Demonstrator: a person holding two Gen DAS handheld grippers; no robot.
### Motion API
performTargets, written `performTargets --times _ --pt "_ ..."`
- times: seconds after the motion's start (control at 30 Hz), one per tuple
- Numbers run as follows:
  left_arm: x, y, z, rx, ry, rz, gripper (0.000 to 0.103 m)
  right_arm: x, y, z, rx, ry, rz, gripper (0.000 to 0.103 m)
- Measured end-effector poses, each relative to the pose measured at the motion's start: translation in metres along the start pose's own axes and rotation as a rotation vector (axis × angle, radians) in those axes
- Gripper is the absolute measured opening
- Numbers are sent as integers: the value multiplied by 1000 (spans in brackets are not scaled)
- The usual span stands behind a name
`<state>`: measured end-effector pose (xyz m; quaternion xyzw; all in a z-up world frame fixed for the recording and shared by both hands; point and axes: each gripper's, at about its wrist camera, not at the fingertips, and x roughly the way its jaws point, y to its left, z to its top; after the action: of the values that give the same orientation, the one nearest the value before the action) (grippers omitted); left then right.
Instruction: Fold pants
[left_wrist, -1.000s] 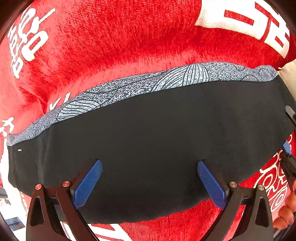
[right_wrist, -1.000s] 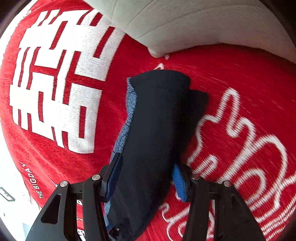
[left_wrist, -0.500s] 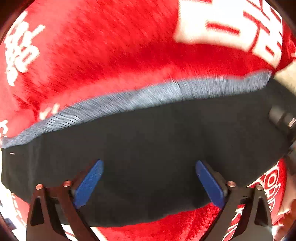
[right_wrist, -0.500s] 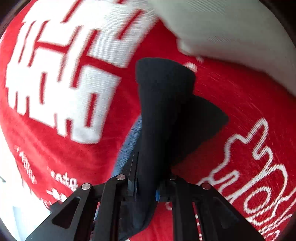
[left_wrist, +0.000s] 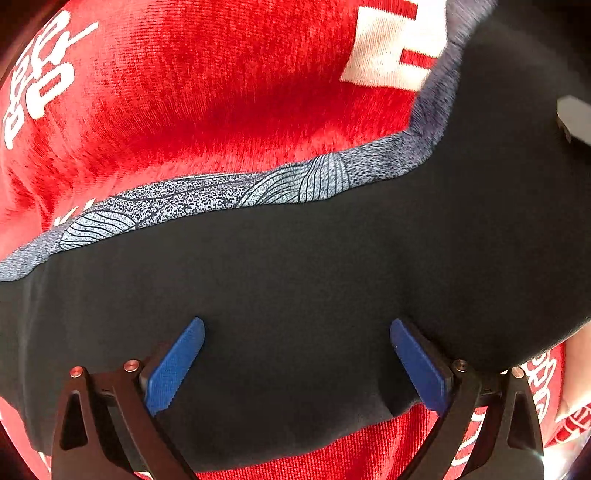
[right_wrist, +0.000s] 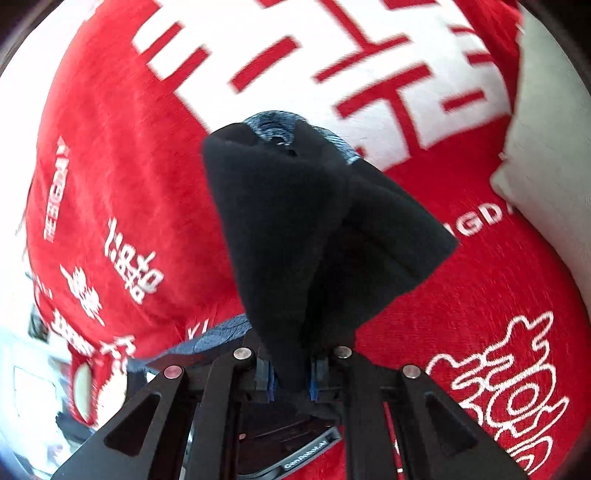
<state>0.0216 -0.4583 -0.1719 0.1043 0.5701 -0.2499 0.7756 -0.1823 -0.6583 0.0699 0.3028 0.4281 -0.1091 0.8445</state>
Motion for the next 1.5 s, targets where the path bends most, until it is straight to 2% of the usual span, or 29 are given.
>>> performTargets --times 0.13,0.23,0.4,0.53,0.63,0.7,0.73,0.8,0.83,0.87,0.93,1.0,1.07,1.13,1.27,1.37,1.4,1.47,1.5 --pt "-13 36 3 -47 47 -58 101 3 38 -6 -93 -16 -28 13" --pt "-39 80 3 -98 21 -68 101 11 77 -17 -201 -16 -85 13" --pt "-79 174 -4 -135 -1 16 101 41 132 -51 -365 10 -210 13" --pt "-89 246 -16 -169 28 79 101 90 179 -92 -507 47 -326 13" --pt "-93 288 -25 -220 43 112 101 125 194 -128 -582 86 -424 14" --pt "-93 303 -29 -253 50 121 101 150 200 -151 -636 116 -506 16" --pt "-92 315 -33 -269 55 127 101 165 204 -165 -670 128 -552 21" --pt "-91 329 -37 -289 65 125 101 171 205 -183 -761 117 -631 27" --pt "-90 335 -38 -296 71 121 101 171 210 -192 -811 110 -640 37" --pt "-93 334 -44 -300 74 116 101 166 210 -197 -836 112 -624 51" --pt "-98 326 -46 -292 71 109 101 154 216 -203 -858 141 -545 58" --pt "-108 315 -45 -275 72 91 101 135 211 -200 -832 167 -477 58" --pt "-114 298 -34 -253 69 52 101 110 199 -184 -740 172 -397 58" --pt "-125 279 -28 -212 58 5 101 87 181 -156 -611 157 -357 58" --pt "-117 239 -7 -120 47 -56 101 73 136 -101 -387 134 -378 58" --pt "-117 217 2 -83 47 -96 100 79 106 -75 -270 164 -381 58" --pt "-119 211 4 -81 46 -113 99 81 97 -71 -240 174 -373 58" --pt "-121 202 7 -76 56 -149 87 79 86 -71 -195 192 -360 58" --pt "-123 199 8 -74 64 -167 86 78 83 -71 -185 193 -356 58"
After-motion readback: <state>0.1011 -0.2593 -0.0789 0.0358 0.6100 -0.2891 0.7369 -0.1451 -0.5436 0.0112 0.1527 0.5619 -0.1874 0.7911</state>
